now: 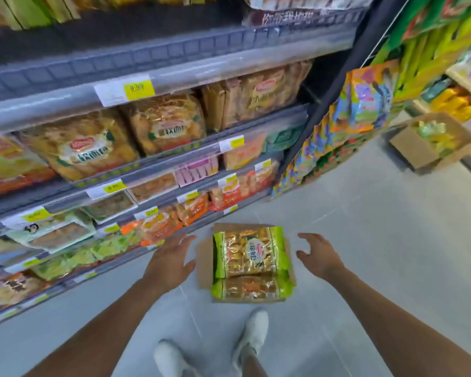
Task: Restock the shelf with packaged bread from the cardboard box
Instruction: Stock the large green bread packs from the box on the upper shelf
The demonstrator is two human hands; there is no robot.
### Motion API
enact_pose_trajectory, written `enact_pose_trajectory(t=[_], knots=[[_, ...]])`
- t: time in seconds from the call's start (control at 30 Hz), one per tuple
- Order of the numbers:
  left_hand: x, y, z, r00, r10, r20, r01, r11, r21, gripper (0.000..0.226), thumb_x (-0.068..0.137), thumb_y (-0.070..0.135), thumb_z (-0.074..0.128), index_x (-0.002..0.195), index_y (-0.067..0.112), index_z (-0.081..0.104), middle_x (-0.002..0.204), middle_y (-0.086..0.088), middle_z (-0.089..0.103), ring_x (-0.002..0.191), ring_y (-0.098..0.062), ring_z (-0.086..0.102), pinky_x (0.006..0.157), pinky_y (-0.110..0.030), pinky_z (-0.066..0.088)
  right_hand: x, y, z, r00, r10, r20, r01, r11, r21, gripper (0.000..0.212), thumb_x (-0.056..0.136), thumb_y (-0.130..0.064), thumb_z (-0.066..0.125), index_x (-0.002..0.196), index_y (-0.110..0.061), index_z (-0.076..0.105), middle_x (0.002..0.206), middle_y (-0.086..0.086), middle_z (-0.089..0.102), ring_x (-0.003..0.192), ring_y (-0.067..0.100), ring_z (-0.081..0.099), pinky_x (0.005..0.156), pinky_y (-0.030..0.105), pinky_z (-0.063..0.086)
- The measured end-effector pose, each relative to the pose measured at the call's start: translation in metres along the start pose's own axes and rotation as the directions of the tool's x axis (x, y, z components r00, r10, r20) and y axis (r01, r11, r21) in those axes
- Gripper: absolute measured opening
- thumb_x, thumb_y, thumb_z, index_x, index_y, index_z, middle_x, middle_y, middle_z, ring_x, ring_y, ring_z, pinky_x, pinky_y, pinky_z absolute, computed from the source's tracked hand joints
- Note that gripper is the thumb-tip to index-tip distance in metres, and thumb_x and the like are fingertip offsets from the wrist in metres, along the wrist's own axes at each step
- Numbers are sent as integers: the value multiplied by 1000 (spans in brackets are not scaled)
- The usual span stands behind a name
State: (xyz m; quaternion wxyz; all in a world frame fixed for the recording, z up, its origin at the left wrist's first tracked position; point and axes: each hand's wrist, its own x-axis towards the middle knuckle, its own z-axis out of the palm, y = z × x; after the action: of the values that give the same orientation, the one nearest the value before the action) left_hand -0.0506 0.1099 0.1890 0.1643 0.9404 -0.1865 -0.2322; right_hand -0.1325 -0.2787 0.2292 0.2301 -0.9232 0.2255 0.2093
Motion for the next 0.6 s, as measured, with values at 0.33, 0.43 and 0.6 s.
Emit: enact_pose_trajectory(t=[0.33,0.43,0.6], knots=[[77,5,146,910,-287,300,351,918,-185,69,94,38,63,155,23,32,157,-8,36,140,-27,41,114,-37,35,103,120,88,944,195,266,-211,977,33,57,89,-25,68,142,-18,49,139,11,56,122,28,55,102,31,39],[109,-2,192,877,-342,338,426,879,-215,67,95,37,63,154,23,34,155,-9,38,139,-26,43,111,-36,37,143,144,127,928,213,305,-242,968,61,57,90,-26,66,144,-18,47,139,8,57,120,27,57,99,29,41],[162,-18,269,830,-401,387,517,814,-266,63,96,37,61,152,24,36,155,-8,41,136,-26,48,107,-33,40,210,179,200,902,280,330,-348,922,169,56,92,-25,66,143,-17,46,142,9,54,126,27,54,99,30,41]])
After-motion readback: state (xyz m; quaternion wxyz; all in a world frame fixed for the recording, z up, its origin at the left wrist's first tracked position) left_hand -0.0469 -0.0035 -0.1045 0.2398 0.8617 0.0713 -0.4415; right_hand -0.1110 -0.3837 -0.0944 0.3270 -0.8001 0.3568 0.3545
